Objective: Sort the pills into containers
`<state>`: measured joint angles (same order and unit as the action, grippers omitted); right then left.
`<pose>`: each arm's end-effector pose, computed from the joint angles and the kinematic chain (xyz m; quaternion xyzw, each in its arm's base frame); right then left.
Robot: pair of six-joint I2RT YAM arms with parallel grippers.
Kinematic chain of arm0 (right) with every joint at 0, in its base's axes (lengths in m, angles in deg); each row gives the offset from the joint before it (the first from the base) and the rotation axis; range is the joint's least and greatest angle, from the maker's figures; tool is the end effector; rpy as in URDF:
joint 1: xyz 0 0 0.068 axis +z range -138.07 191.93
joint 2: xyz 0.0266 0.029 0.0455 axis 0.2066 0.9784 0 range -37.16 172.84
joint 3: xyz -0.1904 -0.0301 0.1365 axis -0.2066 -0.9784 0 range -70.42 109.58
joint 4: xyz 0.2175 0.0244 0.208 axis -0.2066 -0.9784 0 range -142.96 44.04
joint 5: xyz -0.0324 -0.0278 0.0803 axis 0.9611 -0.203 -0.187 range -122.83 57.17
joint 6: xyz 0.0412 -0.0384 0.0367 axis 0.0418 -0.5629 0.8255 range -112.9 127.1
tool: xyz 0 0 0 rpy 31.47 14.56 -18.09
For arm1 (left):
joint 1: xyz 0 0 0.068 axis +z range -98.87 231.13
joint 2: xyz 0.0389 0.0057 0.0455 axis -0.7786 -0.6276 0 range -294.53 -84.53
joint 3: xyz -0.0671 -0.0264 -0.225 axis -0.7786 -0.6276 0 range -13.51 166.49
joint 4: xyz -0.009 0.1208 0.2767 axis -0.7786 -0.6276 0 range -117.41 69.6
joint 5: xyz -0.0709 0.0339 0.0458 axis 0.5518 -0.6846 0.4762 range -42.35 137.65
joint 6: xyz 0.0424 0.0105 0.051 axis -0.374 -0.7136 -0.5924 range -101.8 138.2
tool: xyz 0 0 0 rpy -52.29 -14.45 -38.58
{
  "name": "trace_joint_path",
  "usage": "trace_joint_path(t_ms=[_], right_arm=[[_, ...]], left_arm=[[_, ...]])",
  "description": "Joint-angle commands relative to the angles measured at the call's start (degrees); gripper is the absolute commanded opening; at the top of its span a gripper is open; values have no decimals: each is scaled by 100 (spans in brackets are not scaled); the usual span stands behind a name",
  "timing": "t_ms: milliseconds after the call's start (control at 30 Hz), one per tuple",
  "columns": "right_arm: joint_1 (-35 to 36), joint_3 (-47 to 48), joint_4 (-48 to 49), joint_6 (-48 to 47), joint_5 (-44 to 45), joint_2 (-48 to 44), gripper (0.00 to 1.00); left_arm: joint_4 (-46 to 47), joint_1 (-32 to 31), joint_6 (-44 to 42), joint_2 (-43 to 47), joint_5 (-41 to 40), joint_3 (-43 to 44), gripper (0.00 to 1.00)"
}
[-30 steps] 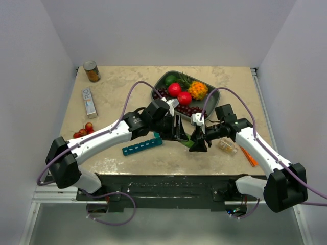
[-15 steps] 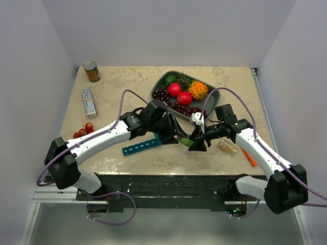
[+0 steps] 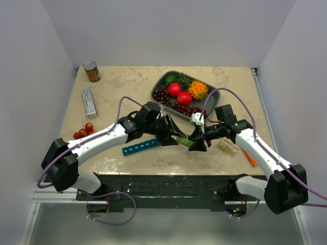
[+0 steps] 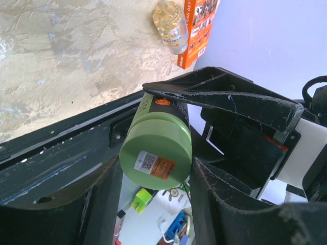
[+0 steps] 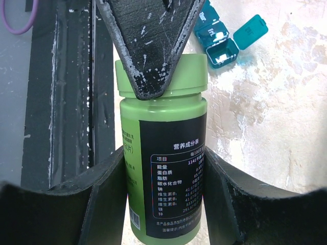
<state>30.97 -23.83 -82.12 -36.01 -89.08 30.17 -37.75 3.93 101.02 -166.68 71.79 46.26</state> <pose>0.2501 0.1335 0.1892 -0.5514 0.6547 0.3896 0.3399 0.2372 -0.2884 0.2047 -0.1863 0.8700 -0.4564 0.0038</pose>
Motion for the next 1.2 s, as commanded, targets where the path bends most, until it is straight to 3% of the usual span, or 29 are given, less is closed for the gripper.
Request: trace_joint_path(t_ms=[0, 167, 300, 467, 833, 1167], right_arm=[[2, 35, 408, 22, -97, -106, 0], [2, 43, 382, -4, -132, -106, 0], [2, 52, 391, -13, -123, -106, 0], [-6, 52, 382, -13, -132, -115, 0], [-24, 70, 321, -66, -185, -132, 0], [-50, 87, 276, -110, -237, -132, 0]], left_arm=[[1417, -44, 164, 261, 1040, -88, 34], [1462, -17, -100, 217, 1075, 8, 63], [1400, 0, -354, 199, 1119, 131, 75], [1295, 35, -557, 225, 1172, 158, 80], [759, 308, -1927, 778, 1427, -290, 94], [-470, 413, -4482, 1218, 1410, -738, 99]])
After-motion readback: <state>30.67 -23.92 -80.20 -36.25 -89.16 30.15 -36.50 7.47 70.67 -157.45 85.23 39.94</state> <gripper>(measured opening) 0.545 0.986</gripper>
